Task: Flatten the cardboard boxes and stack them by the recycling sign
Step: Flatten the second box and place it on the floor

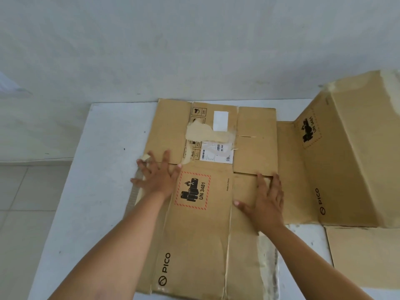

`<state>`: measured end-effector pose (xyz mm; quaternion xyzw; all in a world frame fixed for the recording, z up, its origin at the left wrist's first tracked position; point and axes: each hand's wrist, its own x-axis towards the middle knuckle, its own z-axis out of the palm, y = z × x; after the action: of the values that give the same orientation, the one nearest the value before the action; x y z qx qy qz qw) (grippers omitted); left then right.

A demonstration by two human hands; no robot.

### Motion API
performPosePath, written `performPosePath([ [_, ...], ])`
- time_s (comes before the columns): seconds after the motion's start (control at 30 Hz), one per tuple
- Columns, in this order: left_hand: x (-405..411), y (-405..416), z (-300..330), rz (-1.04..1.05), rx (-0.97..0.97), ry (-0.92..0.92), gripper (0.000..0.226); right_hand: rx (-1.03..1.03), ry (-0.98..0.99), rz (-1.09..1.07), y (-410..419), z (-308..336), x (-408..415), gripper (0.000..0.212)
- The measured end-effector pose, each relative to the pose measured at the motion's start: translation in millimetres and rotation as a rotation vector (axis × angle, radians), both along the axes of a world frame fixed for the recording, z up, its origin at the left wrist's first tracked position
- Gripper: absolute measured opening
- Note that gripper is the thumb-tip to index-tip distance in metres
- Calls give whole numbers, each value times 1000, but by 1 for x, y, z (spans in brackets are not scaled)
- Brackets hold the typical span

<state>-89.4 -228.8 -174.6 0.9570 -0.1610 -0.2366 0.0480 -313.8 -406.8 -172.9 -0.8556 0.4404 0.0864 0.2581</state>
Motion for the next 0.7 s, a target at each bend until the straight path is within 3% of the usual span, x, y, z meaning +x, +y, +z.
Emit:
performPosePath([
  [0.1, -1, -4, 5, 89, -10, -50, 80, 57, 28, -49, -8, 6, 9, 129],
  [0.23, 5, -2, 16, 219, 9, -160, 102, 8, 123, -73, -11, 17, 20, 129],
  [0.5, 29, 34, 32, 423, -206, 140, 94, 33, 201, -112, -19, 29, 32, 129],
  [0.7, 18, 68, 40, 401, -356, 216, 82, 83, 202, -65, -28, 34, 41, 130],
])
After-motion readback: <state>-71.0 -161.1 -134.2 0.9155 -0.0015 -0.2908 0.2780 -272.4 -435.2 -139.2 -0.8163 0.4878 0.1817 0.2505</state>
